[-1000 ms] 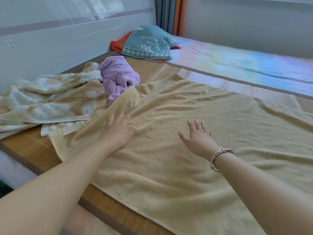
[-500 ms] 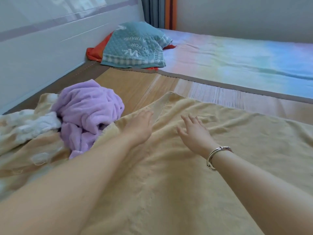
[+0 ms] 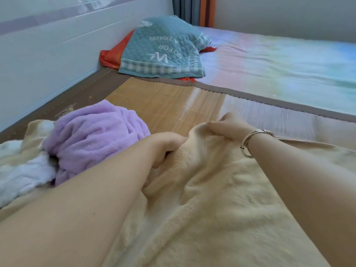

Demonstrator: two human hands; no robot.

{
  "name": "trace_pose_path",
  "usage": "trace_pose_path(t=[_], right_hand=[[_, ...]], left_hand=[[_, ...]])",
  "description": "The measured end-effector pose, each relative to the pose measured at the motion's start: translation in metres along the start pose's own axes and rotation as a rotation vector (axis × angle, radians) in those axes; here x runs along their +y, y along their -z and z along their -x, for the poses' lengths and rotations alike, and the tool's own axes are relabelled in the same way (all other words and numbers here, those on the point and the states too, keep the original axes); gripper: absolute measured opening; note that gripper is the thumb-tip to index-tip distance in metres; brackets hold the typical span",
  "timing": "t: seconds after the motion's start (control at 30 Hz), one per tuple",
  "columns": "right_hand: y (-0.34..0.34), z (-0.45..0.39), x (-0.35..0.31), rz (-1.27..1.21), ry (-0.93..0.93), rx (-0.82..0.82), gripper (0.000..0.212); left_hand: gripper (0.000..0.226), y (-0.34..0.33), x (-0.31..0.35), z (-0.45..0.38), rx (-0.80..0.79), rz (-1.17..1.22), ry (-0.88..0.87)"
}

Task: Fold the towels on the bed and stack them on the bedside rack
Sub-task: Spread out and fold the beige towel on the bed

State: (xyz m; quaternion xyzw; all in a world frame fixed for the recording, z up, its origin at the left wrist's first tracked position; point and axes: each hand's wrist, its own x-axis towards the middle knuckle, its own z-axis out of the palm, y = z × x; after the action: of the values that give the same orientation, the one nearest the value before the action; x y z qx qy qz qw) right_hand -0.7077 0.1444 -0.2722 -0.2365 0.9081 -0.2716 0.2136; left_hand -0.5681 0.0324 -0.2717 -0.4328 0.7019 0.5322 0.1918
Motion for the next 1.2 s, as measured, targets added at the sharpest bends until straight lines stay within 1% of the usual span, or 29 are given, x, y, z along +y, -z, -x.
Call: trace_pose_path(t=[0.07,0.1,0.13,0.17,0.2,0.23,0.27,0.3,0.33,0.37,0.4,0.43,0.47,0.53,0.63,0.73,0.83,0.9,1.0,1.1,1.2], right_hand=[[0.006,0.003,0.001,0.081,-0.036,-0.084,0.027],[0.007,0.004,0.001,0.083,-0.031,-0.106,0.023],[0.006,0.003,0.002,0.05,-0.004,-0.105,0.017],[0.006,0.0,0.001,-0.015,0.041,-0.067,0.012],[0.007,-0.003,0.0,-0.094,0.089,0.01,0.013],[0.009,-0.004,-0.003,-0.171,0.13,0.089,0.015],[0.012,-0.005,-0.007,-0.242,0.17,0.128,0.016],[0.014,-0.003,-0.011,-0.315,0.202,0.108,0.025],[0.015,0.001,-0.013,-0.373,0.224,0.038,0.044],[0.013,0.009,-0.013,-0.391,0.227,-0.041,0.06],[0.011,0.019,-0.011,-0.38,0.213,-0.094,0.071],[0.009,0.029,-0.005,-0.372,0.196,-0.123,0.075],[0.006,0.039,0.006,-0.371,0.187,-0.138,0.074],[0.003,0.059,0.03,-0.36,0.178,-0.135,0.065],[0.017,0.083,0.068,-0.402,0.089,-0.108,0.058],[0.048,0.108,0.106,-0.472,0.015,-0.052,0.057],[0.095,0.142,0.158,-0.477,-0.021,0.011,0.055],[0.134,0.173,0.201,-0.474,-0.046,0.07,0.054],[0.192,0.224,0.266,-0.452,-0.098,0.177,0.051],[0.255,0.289,0.353,-0.414,-0.189,0.281,0.048],[0.307,0.355,0.433,-0.429,-0.262,0.374,0.047]], left_hand=[[0.051,-0.007,-0.001,0.005,-0.198,0.045,0.028],[0.051,-0.01,-0.001,0.005,-0.234,0.048,0.033],[0.045,-0.011,-0.002,0.008,-0.223,0.058,0.031],[0.038,-0.01,-0.002,0.008,-0.142,0.048,0.005],[0.031,-0.007,0.0,0.01,0.008,0.065,-0.039],[0.021,-0.002,0.0,0.006,0.214,0.081,-0.108],[0.021,0.006,0.002,0.004,0.455,0.103,-0.183],[0.033,0.014,0.006,0.003,0.675,0.101,-0.234],[0.048,0.02,0.009,0.005,0.796,0.064,-0.247],[0.061,0.022,0.01,0.005,0.818,0.018,-0.245],[0.072,0.02,0.01,0.008,0.776,-0.047,-0.248],[0.076,0.013,0.008,0.011,0.719,-0.1,-0.272],[0.075,0.003,0.004,0.012,0.673,-0.162,-0.317],[0.076,-0.021,-0.005,0.019,0.603,-0.337,-0.399],[0.073,-0.06,-0.003,0.039,0.521,-0.505,-0.405],[0.066,-0.098,0.01,0.063,0.478,-0.528,-0.401],[0.063,-0.147,0.035,0.093,0.433,-0.524,-0.417],[0.06,-0.189,0.057,0.114,0.398,-0.554,-0.462],[0.061,-0.261,0.092,0.143,0.342,-0.592,-0.531],[0.061,-0.36,0.133,0.178,0.248,-0.639,-0.628],[0.059,-0.463,0.168,0.213,0.157,-0.655,-0.745]])
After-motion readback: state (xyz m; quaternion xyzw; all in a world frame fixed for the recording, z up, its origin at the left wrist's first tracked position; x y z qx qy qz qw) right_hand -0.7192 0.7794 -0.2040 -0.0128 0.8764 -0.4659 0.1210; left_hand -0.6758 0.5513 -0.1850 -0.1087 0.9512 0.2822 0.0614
